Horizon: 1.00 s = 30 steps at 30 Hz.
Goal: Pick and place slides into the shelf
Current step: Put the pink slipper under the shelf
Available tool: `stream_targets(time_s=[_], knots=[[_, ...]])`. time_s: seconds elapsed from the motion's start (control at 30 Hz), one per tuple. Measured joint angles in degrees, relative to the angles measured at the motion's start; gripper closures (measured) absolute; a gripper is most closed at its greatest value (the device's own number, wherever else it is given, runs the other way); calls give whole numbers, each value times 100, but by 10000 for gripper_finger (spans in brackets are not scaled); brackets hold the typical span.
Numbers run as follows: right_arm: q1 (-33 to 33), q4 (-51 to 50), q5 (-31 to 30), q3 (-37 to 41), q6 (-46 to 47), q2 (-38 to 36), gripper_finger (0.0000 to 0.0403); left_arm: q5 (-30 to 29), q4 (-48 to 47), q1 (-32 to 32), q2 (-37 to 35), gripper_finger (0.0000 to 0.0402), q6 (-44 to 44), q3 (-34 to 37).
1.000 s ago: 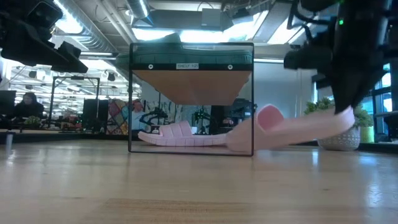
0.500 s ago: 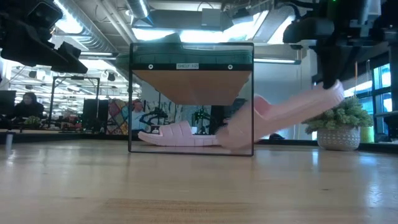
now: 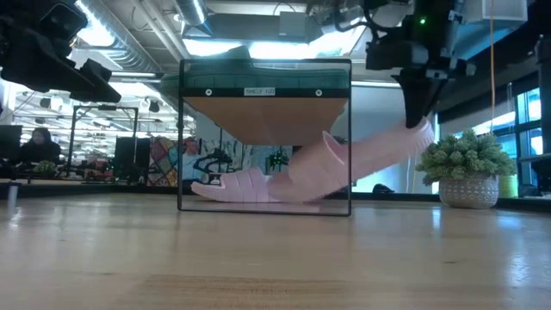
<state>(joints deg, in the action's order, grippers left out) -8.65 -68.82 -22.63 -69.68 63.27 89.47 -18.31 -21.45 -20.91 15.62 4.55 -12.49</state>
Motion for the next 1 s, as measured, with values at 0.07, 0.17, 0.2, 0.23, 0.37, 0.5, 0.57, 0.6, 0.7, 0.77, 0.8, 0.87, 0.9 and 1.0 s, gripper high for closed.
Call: stream_targets(time_s=[0.07,0.17,0.2,0.23,0.37,0.5,0.57,0.6,0.7,0.77,0.8,0.87,0.9,1.0], knots=[[58,172,-1,98,-245,-2,386,0,-5,0,0,185,0,0],[117,700,0,477,-478,-59,386,0,-24,0,1,185,38,1],[130,894,0,647,-523,-113,386,2,-33,0,0,185,107,0],[137,1090,0,826,-526,-177,386,0,-52,0,2,185,134,0],[137,2200,-83,1563,-677,-548,386,125,-59,0,0,185,135,0],[173,3310,-87,2353,-937,-904,386,149,-57,-2,1,185,134,1],[205,3905,-104,2711,-1117,-1042,386,144,-55,-2,0,185,134,1],[224,4198,-128,2875,-1239,-1077,386,141,-57,-2,2,185,134,0],[325,5060,-129,3304,-1715,-1141,386,136,-53,-2,0,185,134,0],[417,5603,-123,3511,-1930,-1141,386,133,-52,-2,0,185,134,0],[463,5776,-121,3599,-2043,-1141,386,133,-52,-2,0,185,134,0],[564,6125,-67,3732,-2266,-1139,386,132,-50,-2,2,185,134,0],[614,6297,-17,3786,-2374,-1139,386,132,-51,-2,0,185,134,0],[773,6640,145,3857,-2753,-1112,386,131,-48,-2,0,185,134,0]])
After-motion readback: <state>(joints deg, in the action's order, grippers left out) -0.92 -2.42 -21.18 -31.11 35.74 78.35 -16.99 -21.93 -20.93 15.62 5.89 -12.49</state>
